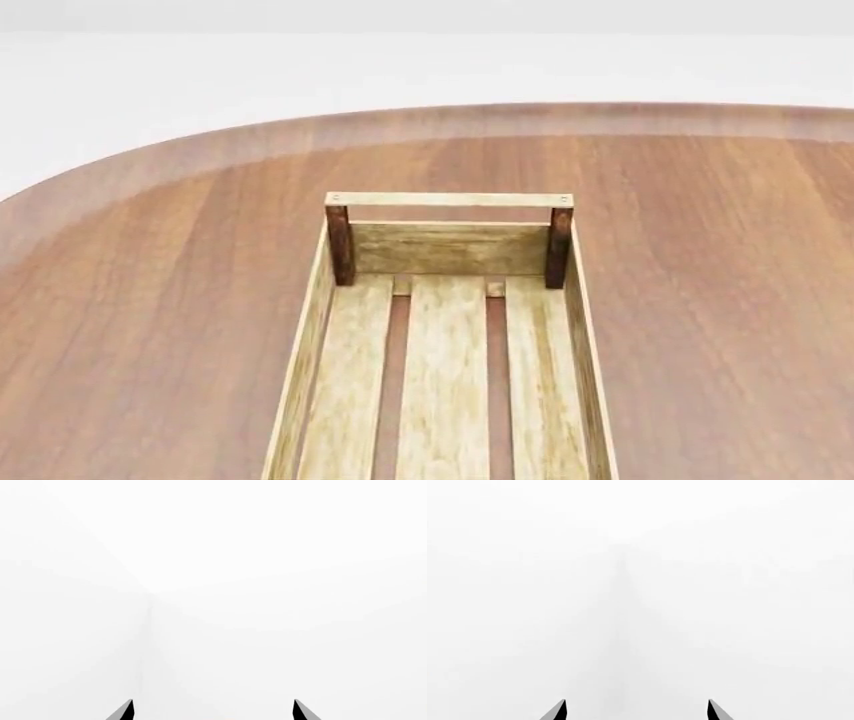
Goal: Pick up the cream cheese and put it in the tray.
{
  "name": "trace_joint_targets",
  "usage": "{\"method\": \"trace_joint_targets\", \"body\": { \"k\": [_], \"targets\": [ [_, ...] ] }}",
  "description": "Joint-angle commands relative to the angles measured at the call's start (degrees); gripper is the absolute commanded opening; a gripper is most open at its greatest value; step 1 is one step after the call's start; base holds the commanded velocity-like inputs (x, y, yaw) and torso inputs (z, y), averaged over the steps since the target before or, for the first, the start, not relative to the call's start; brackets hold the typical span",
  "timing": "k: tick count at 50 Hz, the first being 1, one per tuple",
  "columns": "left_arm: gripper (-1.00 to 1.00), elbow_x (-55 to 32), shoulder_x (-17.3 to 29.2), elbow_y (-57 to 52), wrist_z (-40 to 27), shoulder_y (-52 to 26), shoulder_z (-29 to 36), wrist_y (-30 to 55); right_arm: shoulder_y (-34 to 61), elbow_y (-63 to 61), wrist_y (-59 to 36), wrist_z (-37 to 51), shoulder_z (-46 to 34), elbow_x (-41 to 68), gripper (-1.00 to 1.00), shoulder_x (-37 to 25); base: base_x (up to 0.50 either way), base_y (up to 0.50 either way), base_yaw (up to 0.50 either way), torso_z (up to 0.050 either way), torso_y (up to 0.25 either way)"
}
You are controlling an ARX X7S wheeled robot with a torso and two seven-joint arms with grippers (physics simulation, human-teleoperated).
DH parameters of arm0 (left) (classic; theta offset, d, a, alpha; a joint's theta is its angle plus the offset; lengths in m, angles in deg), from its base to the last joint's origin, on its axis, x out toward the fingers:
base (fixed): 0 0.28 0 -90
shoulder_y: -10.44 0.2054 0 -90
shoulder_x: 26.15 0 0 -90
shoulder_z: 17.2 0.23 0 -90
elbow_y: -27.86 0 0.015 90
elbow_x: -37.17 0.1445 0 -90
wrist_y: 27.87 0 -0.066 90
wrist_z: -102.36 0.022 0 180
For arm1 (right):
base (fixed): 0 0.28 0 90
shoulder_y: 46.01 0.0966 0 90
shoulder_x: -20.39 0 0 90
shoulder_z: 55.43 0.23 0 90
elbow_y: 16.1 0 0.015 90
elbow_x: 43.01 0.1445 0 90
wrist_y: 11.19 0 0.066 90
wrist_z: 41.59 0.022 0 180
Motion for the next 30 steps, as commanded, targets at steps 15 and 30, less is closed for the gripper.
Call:
{"method": "trace_joint_targets", "body": {
  "k": [15, 30],
  "targets": [
    [1.0, -0.2, 0.4, 0.0, -0.5, -0.1, 0.2, 0.5, 4.2, -0.7, -13.1, -2.6, 9.3, 17.5, 1.0, -1.5, 0.0, 0.0, 0.0, 0.0, 0.0],
    [1.0, -0.4, 0.7, -0.4, -1.0, 0.1, 0.0, 0.8, 3.8, 1.0, -12.9, -0.7, 13.1, 20.2, 1.0, 0.2, 0.0, 0.0, 0.0, 0.0, 0.0]
  ]
}}
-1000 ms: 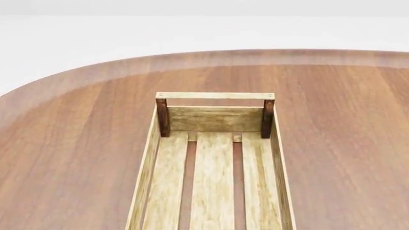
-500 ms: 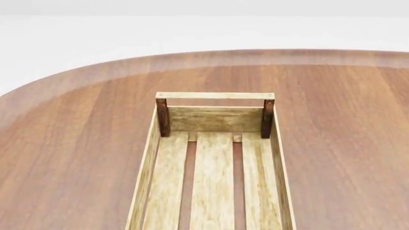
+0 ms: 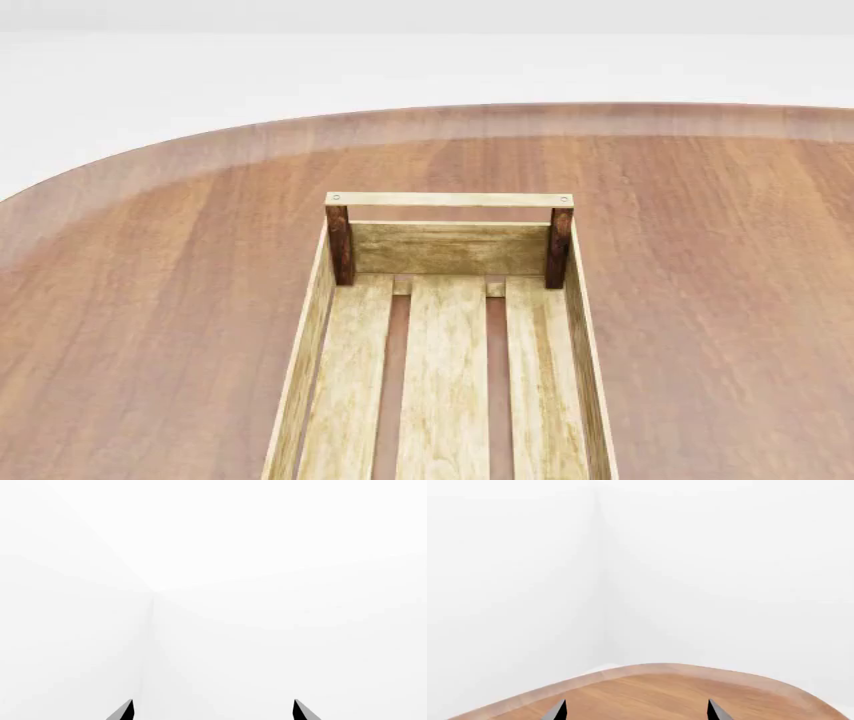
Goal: Pick up the cream cheese and put it in the tray.
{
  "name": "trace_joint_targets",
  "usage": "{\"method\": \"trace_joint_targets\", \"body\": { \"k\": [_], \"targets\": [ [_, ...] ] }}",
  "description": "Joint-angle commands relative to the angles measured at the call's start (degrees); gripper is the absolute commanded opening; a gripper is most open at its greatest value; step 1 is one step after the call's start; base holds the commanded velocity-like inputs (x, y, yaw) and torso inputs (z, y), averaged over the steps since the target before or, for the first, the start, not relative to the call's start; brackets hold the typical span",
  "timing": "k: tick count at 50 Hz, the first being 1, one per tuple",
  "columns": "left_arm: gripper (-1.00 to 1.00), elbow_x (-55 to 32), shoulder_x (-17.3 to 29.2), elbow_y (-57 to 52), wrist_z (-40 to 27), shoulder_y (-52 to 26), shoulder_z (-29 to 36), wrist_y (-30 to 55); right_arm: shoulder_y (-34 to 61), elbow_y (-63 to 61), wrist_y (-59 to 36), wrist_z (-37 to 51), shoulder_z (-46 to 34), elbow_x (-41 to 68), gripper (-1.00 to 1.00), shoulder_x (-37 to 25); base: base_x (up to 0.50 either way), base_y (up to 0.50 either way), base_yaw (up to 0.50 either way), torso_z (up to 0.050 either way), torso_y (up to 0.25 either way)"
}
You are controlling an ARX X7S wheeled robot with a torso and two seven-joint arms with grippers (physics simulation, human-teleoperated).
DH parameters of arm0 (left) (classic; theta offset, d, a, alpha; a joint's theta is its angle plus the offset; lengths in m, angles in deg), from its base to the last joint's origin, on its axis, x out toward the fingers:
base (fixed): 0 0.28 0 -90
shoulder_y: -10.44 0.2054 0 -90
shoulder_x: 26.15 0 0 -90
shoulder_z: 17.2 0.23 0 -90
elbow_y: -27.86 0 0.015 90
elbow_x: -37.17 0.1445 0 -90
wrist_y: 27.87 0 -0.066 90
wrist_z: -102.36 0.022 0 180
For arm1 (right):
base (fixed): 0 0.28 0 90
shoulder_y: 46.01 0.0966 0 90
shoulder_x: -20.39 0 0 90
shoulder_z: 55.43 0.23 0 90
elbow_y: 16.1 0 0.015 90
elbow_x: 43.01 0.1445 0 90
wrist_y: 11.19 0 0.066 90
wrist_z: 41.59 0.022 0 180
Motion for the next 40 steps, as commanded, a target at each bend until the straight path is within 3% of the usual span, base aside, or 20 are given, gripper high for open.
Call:
{"method": "trace_joint_targets", "body": {
  "k": [1, 16, 40],
  "targets": [
    [1.0, -0.1, 0.2, -0.3, -0.4, 0.2, -0.2, 0.1, 0.5, 0.9, -1.8, 1.6, 2.7, 2.7, 1.0, 1.0, 0.0, 0.0, 0.0, 0.0, 0.0],
    [1.0, -0.1, 0.5, -0.6, -0.7, 0.4, -0.2, 0.2, 2.3, 0.3, -11.8, 5.7, 7.7, 12.4, 1.0, 1.5, 0.0, 0.0, 0.0, 0.0, 0.0],
    [1.0, 0.2, 0.7, -0.5, -1.2, 0.1, 0.1, 0.4, 3.4, 3.4, -17.0, 9.6, 5.9, 9.9, 1.0, 0.6, 0.0, 0.0, 0.0, 0.0, 0.0]
  ]
}}
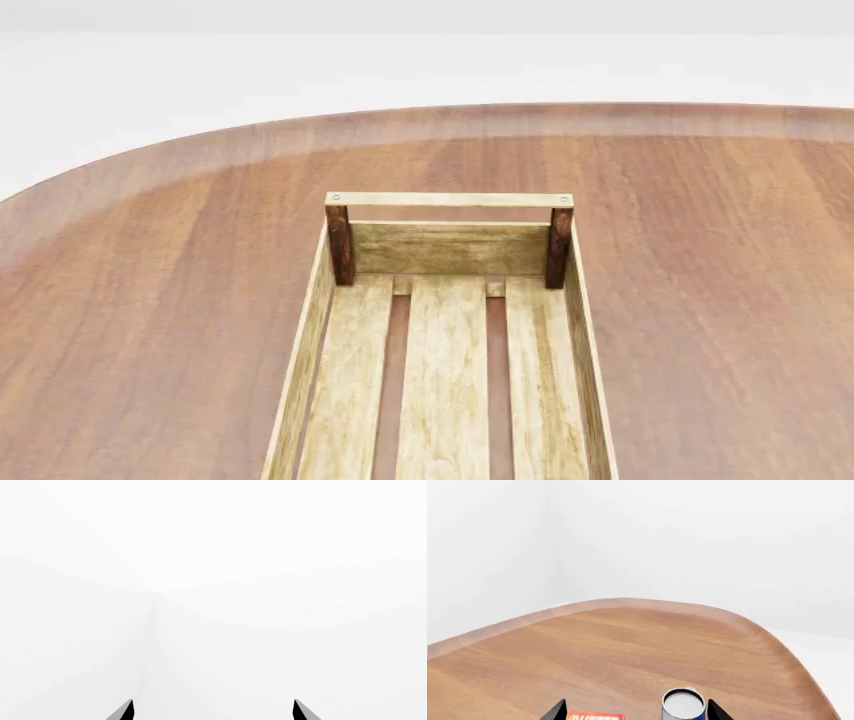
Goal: Pick up the cream cheese and put it in the tray.
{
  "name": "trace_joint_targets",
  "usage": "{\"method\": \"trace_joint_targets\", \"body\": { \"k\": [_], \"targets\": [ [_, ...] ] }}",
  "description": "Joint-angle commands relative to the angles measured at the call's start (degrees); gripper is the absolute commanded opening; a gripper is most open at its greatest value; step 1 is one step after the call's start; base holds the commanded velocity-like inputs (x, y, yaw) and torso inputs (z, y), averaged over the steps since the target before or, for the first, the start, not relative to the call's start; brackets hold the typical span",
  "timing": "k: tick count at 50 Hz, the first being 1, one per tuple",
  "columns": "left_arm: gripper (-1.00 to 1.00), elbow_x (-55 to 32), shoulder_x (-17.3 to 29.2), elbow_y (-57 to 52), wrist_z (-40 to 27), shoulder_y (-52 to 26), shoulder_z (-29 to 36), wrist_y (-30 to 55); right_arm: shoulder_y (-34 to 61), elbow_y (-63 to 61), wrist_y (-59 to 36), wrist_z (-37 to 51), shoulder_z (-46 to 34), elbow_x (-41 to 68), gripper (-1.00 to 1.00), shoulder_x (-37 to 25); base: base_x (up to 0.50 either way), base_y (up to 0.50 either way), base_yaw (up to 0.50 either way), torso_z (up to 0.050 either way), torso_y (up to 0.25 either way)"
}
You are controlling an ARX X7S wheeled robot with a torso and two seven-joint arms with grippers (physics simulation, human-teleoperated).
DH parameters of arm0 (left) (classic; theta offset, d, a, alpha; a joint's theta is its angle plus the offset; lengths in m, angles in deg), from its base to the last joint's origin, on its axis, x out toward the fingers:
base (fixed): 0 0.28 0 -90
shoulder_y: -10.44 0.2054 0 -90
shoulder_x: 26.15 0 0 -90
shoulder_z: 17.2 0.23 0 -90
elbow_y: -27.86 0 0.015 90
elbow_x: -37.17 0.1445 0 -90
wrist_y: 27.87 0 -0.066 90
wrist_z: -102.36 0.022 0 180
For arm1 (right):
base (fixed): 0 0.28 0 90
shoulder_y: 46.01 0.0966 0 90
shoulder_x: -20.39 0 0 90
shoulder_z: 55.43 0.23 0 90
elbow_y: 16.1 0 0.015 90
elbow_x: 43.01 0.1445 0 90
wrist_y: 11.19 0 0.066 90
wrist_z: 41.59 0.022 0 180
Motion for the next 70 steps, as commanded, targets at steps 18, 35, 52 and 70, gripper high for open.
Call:
{"method": "trace_joint_targets", "body": {
  "k": [18, 35, 52, 70],
  "targets": [
    [1.0, 0.0, 0.3, 0.2, -0.6, -0.2, 0.3, 0.0, 1.4, 1.9, -7.9, 4.0, 1.1, 2.4, 1.0, -0.1, 0.0, 0.0, 0.0, 0.0, 0.0],
    [1.0, -0.5, 0.7, -0.2, -1.0, -0.1, 0.3, 0.2, 1.4, 3.1, -9.2, 4.2, 1.6, 3.6, 1.0, 0.0, 0.0, 0.0, 0.0, 0.0, 0.0],
    [1.0, -0.1, 0.8, -0.3, -1.6, 0.2, 0.1, 0.0, 1.0, 5.5, -8.5, 2.5, 2.5, 5.4, 1.0, 0.1, 0.0, 0.0, 0.0, 0.0, 0.0],
    [1.0, 0.0, 1.1, -0.3, -2.0, 0.3, 0.1, -0.2, 1.0, 7.5, -8.5, 1.8, 2.0, 6.0, 1.0, 0.1, 0.0, 0.0, 0.0, 0.0, 0.0]
  ]
}}
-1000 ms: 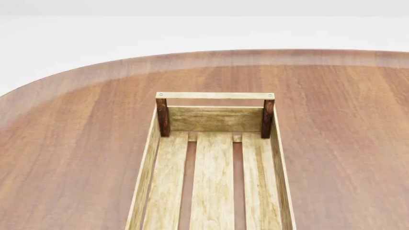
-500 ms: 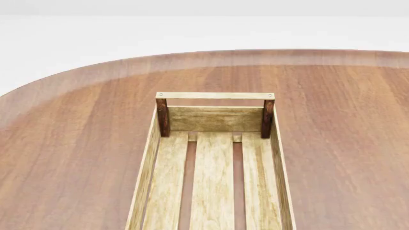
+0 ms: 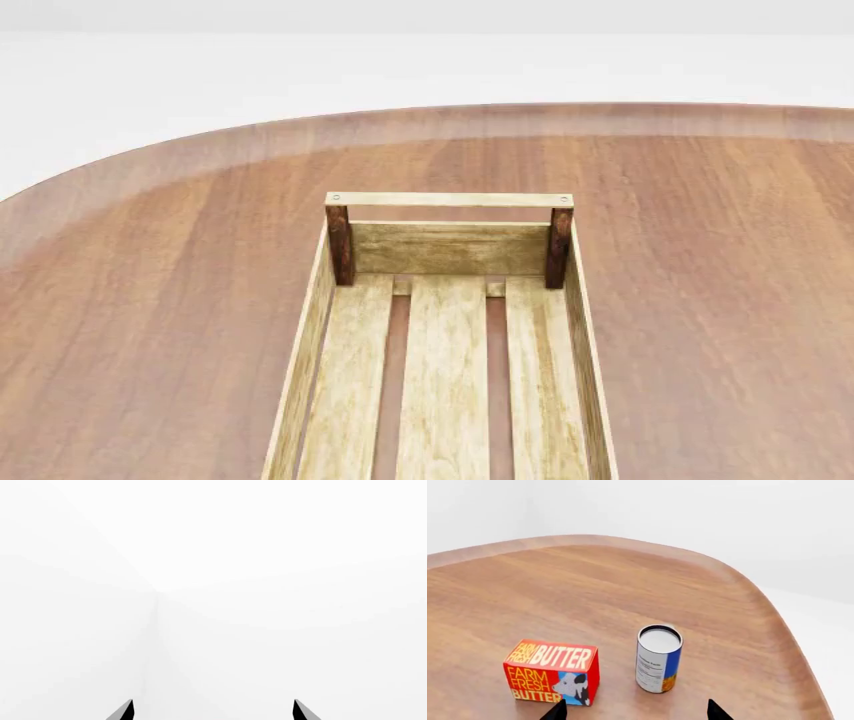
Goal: Pick up the cream cheese and put it in the tray.
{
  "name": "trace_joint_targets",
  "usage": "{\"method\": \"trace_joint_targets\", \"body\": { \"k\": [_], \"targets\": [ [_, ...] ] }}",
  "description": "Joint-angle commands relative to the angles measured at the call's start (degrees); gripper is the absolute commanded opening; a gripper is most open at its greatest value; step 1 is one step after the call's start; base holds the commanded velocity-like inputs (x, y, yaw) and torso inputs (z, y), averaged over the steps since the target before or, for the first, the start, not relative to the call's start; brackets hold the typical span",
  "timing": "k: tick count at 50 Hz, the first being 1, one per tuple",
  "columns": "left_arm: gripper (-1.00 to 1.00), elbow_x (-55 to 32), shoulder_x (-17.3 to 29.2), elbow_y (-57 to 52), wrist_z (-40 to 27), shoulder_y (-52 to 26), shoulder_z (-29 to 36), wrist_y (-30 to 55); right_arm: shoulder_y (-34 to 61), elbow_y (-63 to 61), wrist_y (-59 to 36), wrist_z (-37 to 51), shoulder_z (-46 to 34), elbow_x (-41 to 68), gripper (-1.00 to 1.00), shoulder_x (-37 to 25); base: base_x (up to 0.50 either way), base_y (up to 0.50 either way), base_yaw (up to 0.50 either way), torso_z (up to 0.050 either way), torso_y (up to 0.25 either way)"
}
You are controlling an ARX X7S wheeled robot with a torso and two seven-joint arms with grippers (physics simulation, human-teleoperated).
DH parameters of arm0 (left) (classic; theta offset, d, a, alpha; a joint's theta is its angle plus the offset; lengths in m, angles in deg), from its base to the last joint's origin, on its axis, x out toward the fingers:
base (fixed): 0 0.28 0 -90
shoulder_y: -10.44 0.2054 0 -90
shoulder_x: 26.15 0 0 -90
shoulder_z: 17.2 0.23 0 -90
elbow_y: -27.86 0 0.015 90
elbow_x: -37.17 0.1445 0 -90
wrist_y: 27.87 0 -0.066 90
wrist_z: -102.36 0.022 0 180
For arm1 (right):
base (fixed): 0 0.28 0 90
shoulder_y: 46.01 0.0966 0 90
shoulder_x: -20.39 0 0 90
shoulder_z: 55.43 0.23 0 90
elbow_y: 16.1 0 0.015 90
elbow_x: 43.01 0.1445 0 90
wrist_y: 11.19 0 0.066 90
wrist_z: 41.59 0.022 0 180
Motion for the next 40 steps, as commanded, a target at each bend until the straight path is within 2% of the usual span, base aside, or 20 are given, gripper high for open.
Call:
{"method": "trace_joint_targets", "body": {
  "k": [1, 14, 17, 40],
  "targets": [
    [1.0, 0.0, 0.2, -0.1, -0.3, 0.1, 0.0, -0.1, -0.2, 1.7, 1.2, -0.8, -0.2, 0.0, 1.0, 0.3, 0.0, 0.0, 0.0, 0.0, 0.0],
    [1.0, 0.0, 0.4, -0.4, -0.6, 0.3, -0.1, -0.3, 0.2, 3.3, 1.4, -1.2, -1.7, -0.3, 1.0, 0.2, 0.0, 0.0, 0.0, 0.0, 0.0],
    [1.0, 0.0, 0.4, -0.3, -0.5, 0.2, 0.1, -0.1, 0.2, 4.5, 4.3, -3.7, -1.1, 1.1, 1.0, 1.1, 0.0, 0.0, 0.0, 0.0, 0.0],
    [1.0, 0.2, 0.7, -0.5, -1.0, 0.5, 0.2, -0.2, -0.7, 10.4, 10.0, -6.9, -0.2, 1.6, 1.0, 2.9, 0.0, 0.0, 0.0, 0.0, 0.0]
  ]
}}
